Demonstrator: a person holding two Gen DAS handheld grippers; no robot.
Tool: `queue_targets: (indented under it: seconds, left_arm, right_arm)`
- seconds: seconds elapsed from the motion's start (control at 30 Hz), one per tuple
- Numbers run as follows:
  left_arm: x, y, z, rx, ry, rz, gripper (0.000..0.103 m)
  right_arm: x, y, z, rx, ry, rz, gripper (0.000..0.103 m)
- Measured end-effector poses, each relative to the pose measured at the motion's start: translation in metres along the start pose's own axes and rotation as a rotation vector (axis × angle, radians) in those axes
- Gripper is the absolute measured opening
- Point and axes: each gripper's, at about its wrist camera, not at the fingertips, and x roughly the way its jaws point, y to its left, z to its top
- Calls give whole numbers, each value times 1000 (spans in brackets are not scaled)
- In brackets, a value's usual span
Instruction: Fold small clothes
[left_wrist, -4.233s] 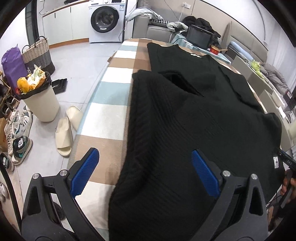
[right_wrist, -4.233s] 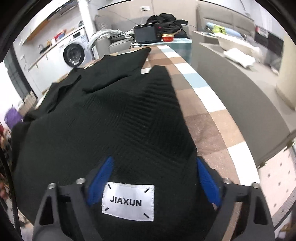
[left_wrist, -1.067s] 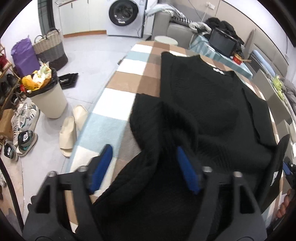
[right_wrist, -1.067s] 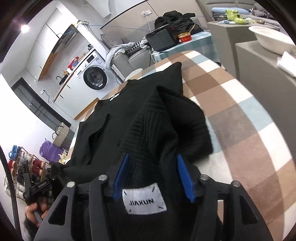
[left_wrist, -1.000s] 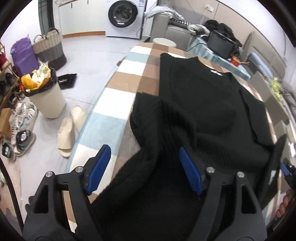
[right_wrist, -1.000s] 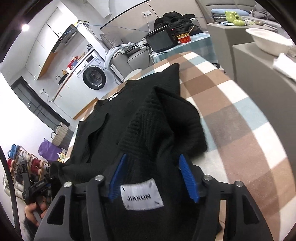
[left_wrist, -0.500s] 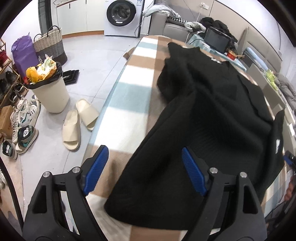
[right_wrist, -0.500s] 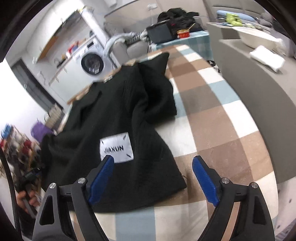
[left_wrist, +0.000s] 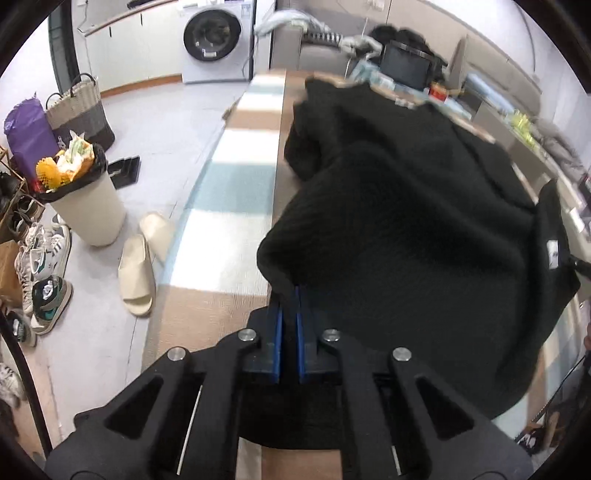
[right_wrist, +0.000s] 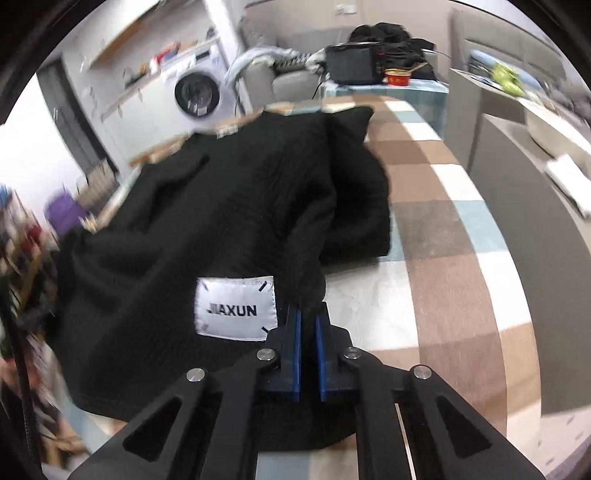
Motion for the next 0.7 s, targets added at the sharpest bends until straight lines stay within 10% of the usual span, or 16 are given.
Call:
queue_targets:
  seconds: [0.33,0.7]
  left_arm:
    - [-70,-5,45,-37,-188,-100,3]
    - [-59,-15,164,-81,-313,-158,3]
  right_arm:
    - [-100,5,37,63,-284,-28,5]
    - [-61,10,127,73,-361,-104,0]
